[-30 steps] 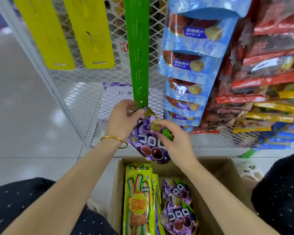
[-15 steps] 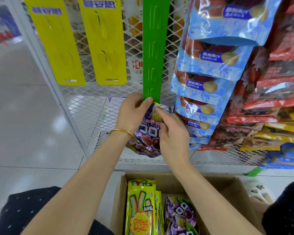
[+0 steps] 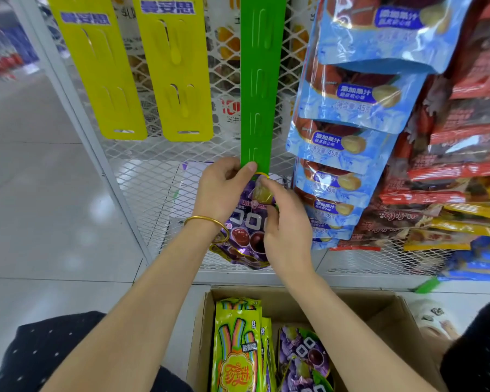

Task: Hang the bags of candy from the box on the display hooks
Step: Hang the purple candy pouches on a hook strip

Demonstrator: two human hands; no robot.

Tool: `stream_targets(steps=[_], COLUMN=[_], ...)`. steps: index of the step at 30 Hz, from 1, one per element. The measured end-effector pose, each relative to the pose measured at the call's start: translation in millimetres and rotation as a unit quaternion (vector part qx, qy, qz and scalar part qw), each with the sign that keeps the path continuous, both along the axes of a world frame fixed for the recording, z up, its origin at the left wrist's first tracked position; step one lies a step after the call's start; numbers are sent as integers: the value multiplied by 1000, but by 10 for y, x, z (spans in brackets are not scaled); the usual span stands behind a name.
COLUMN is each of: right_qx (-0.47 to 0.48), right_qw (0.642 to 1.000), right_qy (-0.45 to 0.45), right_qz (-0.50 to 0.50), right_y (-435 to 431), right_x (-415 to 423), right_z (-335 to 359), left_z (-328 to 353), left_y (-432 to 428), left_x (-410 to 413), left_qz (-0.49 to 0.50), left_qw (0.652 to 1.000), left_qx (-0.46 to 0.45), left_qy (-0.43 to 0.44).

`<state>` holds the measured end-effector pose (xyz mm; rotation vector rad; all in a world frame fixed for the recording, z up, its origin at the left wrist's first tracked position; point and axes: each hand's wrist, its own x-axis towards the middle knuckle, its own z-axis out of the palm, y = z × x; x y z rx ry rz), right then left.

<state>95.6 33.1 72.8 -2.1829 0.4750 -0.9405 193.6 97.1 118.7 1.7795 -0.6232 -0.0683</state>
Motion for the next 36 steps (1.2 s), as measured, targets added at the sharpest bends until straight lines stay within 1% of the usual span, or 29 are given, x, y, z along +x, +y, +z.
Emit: stream_targets(steps=[7, 12, 15, 18, 20, 22, 25, 30, 36], right_qx=[-7, -31, -25, -3, -9, -19, -6, 1, 6], right_qw=[999, 994, 997, 999, 999, 999, 999, 997, 997], right_qy=[44, 105, 66, 12, -7, 1, 26, 36, 38], right_qz=[3, 18, 27, 36, 36, 36, 47, 71, 72], right_y=[-12, 20, 74, 113, 105, 68, 17, -3, -28], right_x=[-8, -87, -154, -156, -113, -52, 6, 15, 30], right_z=[-73, -243, -290, -199, -105, -29, 25, 17, -59], left_z=[-17, -37, -41, -40, -29, -29, -24, -18, -11], left_y=[24, 41, 70, 87, 93, 97, 106, 119, 114], left_x=[4, 17, 21, 24, 26, 23, 17, 12, -1], left_qz=[3, 4, 5, 7, 9, 7, 10, 10, 19], left_qw=[1000, 999, 999, 999, 999, 999, 999, 997, 998], left_qx=[-26, -40, -38, -38, -35, -40, -34, -45, -33], left_qy=[17, 25, 13, 10, 12, 23, 32, 55, 41])
